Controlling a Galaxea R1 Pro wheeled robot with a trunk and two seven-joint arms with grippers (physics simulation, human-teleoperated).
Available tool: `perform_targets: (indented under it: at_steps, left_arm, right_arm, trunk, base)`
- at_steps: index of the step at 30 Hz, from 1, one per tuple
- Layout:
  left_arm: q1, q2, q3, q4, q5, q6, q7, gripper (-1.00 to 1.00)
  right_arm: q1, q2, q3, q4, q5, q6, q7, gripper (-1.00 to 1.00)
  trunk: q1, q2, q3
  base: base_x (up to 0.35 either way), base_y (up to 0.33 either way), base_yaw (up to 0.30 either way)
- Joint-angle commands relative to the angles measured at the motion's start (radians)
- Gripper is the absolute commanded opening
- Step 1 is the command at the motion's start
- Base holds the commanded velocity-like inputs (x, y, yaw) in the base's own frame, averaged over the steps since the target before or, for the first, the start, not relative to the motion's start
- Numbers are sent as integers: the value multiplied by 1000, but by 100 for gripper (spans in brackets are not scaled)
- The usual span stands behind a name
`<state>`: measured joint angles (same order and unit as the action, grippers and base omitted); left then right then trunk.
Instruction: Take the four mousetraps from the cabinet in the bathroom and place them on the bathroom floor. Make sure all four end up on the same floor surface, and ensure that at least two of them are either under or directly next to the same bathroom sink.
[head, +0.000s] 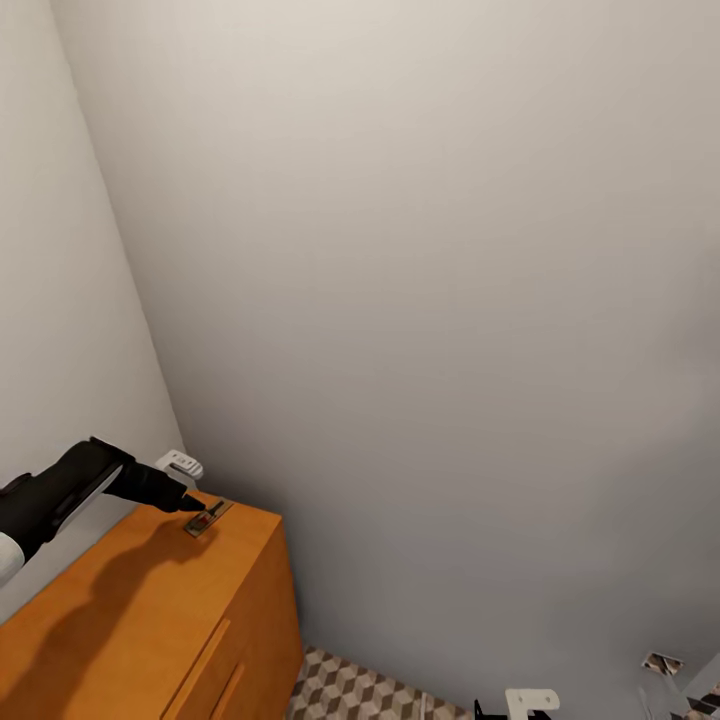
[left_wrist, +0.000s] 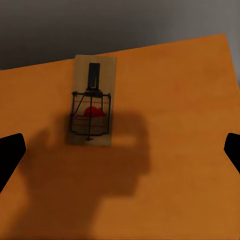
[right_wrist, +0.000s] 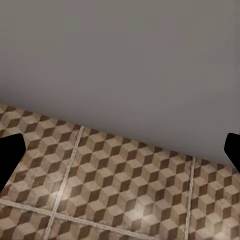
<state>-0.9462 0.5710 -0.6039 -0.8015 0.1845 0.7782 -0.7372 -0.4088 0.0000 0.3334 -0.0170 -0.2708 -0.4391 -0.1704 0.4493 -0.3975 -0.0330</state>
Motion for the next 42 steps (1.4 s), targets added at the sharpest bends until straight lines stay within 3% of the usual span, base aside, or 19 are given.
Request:
perform_targets:
  at_steps: [1,25,42]
  left_arm:
    - [-2,1,-5,-1,10,7,4,100]
    - [-2,1,-9,0,10,7,4,100]
    - [-2,-3,-10,1,10,7,4,100]
  right_arm:
    - [-1,0,9,0,-7,-2,-3,100]
    - [-1,0,9,0,-7,-2,-3,100]
    - [-1,1,9,0,-7,-1,-3,100]
  trunk:
    - [1,-2,-3]
    - [1,-2,-13]
    - [1,-2,-13]
  base:
    - [0,0,0]
    - [2,0,0]
    - [112,0,0]
